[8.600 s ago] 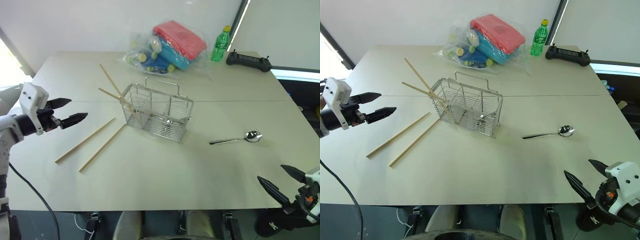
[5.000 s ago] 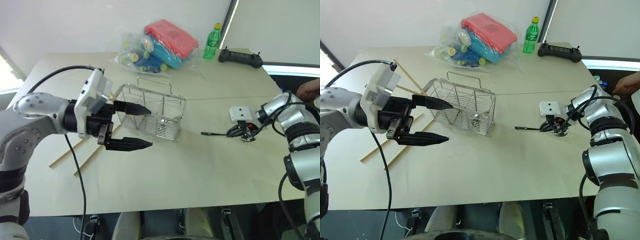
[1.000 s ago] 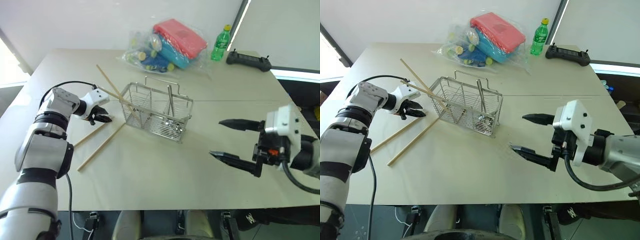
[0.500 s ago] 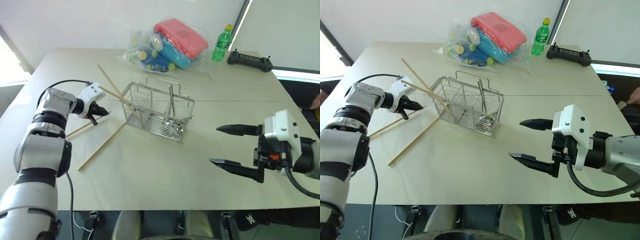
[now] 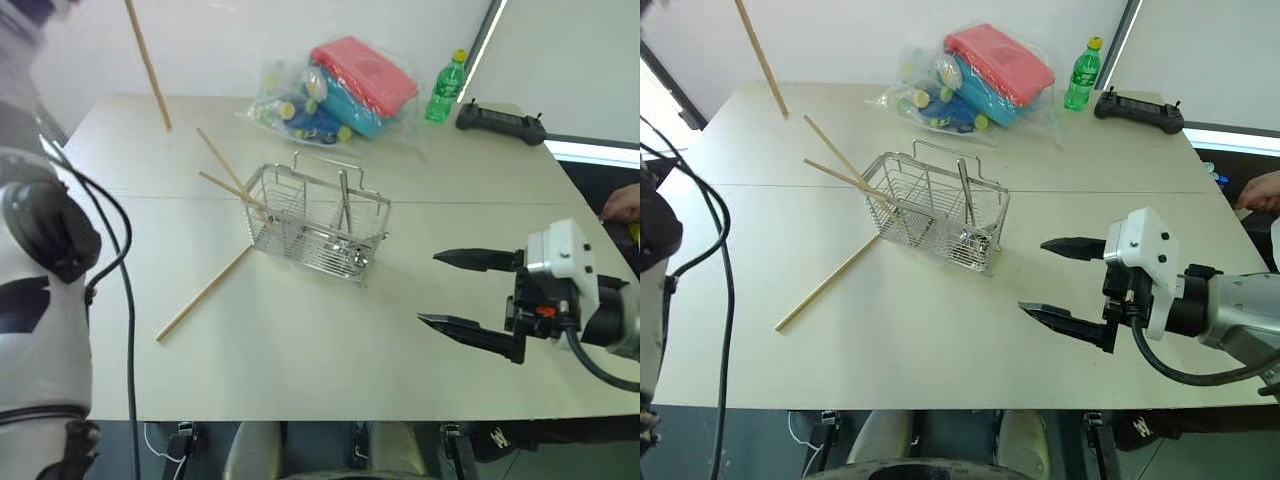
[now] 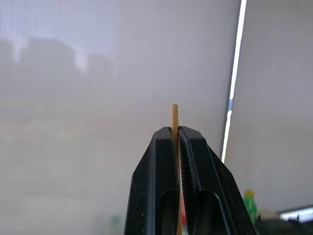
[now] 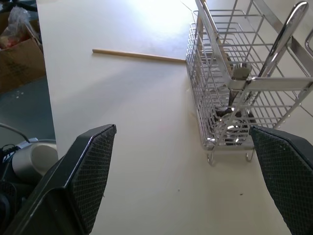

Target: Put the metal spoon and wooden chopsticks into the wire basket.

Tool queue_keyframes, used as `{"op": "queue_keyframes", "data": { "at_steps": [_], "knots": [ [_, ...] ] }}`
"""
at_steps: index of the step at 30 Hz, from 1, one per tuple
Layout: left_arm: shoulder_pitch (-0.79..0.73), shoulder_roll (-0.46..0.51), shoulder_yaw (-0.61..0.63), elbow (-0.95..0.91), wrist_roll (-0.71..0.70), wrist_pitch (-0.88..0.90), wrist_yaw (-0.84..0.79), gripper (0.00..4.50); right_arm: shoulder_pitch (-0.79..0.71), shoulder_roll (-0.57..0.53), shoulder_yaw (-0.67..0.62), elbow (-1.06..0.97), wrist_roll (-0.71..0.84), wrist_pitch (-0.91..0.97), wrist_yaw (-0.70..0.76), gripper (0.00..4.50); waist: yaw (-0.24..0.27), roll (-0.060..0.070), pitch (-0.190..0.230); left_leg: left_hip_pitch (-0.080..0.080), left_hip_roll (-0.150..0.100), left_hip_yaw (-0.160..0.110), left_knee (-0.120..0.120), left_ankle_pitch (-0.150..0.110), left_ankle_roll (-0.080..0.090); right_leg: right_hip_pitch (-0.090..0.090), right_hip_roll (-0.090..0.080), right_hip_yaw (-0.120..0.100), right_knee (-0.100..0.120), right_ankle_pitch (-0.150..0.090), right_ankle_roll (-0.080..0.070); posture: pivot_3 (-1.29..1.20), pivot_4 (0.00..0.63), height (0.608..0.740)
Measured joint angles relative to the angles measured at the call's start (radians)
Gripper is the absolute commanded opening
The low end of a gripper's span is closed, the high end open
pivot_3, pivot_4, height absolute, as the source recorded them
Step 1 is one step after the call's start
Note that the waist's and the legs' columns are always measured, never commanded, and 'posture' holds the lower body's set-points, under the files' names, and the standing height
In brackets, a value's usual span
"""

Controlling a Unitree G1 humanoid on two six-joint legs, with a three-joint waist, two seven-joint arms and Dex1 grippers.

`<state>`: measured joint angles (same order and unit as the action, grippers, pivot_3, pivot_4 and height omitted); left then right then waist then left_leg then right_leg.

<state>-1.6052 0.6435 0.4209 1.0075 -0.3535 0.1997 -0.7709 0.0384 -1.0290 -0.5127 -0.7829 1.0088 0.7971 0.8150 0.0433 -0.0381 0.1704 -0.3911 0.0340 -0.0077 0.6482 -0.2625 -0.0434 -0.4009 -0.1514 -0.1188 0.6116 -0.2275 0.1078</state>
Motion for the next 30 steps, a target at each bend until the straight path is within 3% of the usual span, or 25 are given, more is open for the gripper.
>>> {"op": "queue_keyframes", "data": {
  "at_steps": [6, 11, 17, 30],
  "knots": [
    [0.111, -0.21, -0.02, -0.272, -0.086, 0.079, 0.063, 0.02, -0.027, 0.0, 0.017, 0.005, 0.022, 0.002, -0.016, 4.5, -0.005, 0.0, 0.0, 0.001, 0.0, 0.0, 0.001, 0.0, 0.0, 0.001, 0.0, 0.0, 0.0, 0.002, -0.003, 0.0, 0.15, 0.678],
    [0.22, -0.307, -0.088, -0.447, -0.118, 0.151, 0.092, 0.02, -0.034, -0.001, 0.017, 0.005, 0.042, 0.005, -0.039, 4.5, -0.008, 0.001, 0.0, 0.001, 0.0, 0.0, -0.001, 0.0, 0.0, 0.0, 0.001, 0.0, 0.001, 0.002, -0.003, 0.0, 0.15, 0.678],
    [0.333, -0.319, -0.135, -0.584, -0.141, 0.235, 0.096, 0.02, -0.016, -0.001, 0.009, 0.002, 0.063, 0.007, -0.074, 4.5, -0.004, 0.001, 0.0, 0.001, 0.0, 0.0, 0.0, 0.0, 0.0, 0.001, 0.001, 0.0, 0.0, 0.002, -0.003, 0.0, 0.15, 0.678],
    [0.413, -0.294, -0.176, -0.766, -0.197, 0.369, 0.103, 0.02, -0.009, 0.0, 0.0, 0.001, 0.073, 0.004, -0.108, 4.5, -0.003, 0.002, 0.0, 0.001, 0.0, 0.0, 0.001, 0.0, 0.0, 0.002, 0.001, 0.0, -0.001, 0.002, -0.003, 0.0, 0.15, 0.678]
  ]
}}
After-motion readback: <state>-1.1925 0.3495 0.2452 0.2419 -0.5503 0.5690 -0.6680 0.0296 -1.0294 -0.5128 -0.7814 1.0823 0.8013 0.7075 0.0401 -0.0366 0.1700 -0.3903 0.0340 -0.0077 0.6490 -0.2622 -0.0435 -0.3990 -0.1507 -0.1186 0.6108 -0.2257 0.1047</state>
